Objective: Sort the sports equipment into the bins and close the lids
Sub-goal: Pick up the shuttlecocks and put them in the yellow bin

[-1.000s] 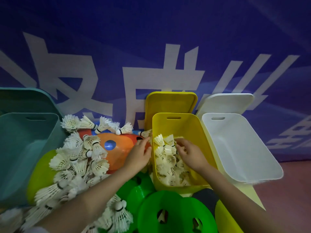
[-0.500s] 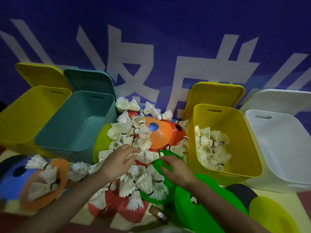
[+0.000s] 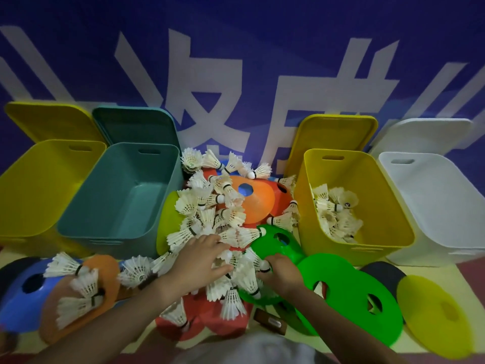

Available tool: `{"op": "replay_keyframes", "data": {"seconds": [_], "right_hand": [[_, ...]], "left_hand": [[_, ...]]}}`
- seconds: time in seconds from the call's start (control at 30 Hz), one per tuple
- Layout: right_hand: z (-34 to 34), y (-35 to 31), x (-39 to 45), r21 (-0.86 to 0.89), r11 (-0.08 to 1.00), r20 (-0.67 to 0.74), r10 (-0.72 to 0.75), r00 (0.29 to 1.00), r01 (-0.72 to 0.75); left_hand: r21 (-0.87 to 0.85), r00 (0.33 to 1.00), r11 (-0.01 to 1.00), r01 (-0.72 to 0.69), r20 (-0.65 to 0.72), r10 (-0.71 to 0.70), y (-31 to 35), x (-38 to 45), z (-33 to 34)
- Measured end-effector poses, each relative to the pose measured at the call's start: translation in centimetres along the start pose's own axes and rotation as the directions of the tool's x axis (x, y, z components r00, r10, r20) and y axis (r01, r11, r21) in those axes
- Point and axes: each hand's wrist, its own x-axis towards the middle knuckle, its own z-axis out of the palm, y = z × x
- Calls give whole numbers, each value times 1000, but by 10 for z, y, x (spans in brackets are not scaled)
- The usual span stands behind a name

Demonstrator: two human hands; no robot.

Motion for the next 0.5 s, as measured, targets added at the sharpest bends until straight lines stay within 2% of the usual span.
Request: {"op": "replay_keyframes", "data": {"seconds": [0.13, 0.37, 0.43, 0.5], "right_hand": [[2, 1, -4, 102, 994, -46, 38, 998, -33], [-15, -5, -13, 320, 946, -127, 90, 988, -45], [-20, -7, -14, 373, 927, -152, 95, 984, -32], [-25, -9, -15, 451, 892, -171, 116, 978, -27]], "left_hand": [[49, 998, 999, 24, -66, -20, -4, 7, 3], [130, 995, 988, 89, 37, -94, 0, 21, 0], [59, 991, 992, 111, 70, -115, 0, 26, -1], [-149, 986, 977, 150, 96, -137, 0, 28, -1]]}}
